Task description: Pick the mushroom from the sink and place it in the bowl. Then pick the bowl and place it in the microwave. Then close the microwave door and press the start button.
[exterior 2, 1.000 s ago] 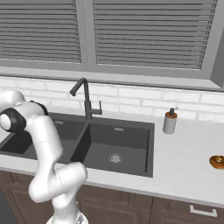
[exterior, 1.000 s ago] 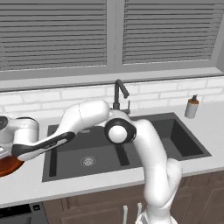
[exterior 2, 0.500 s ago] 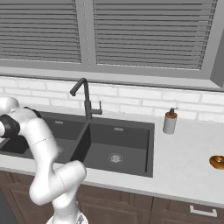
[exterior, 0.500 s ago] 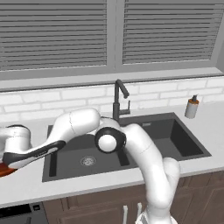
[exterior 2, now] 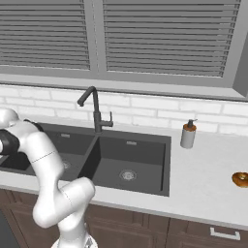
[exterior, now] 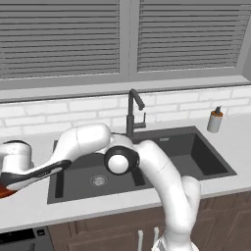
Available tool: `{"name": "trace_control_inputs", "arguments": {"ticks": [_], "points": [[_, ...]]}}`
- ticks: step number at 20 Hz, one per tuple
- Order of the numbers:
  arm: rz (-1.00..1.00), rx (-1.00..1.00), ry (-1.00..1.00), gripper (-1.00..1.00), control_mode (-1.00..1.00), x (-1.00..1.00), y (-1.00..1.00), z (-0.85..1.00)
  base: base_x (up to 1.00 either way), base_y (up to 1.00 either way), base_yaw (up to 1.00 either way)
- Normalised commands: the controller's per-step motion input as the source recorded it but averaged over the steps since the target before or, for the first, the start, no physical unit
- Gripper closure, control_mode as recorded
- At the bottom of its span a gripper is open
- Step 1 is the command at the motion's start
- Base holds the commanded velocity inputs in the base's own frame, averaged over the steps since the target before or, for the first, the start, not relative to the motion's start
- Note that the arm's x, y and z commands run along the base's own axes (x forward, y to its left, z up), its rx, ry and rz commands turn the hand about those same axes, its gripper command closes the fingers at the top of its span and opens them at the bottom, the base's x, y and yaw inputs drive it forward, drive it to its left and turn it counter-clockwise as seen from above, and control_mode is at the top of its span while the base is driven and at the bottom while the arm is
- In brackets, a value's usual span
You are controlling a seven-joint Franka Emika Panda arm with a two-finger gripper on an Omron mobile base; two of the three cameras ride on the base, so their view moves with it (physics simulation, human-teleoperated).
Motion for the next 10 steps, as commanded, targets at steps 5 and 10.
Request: {"name": "trace_control_inputs", "arguments": {"ticks": [5, 10], "points": [[0.0, 0.26, -0.06, -1.0, -1.0, -0.23, -0.69, 0.18, 0.0, 0.0, 0.0], [0.0, 0.32, -0.05, -1.0, -1.0, -0.29, -0.88, 0.09, 0.0, 0.0, 0.0]]}}
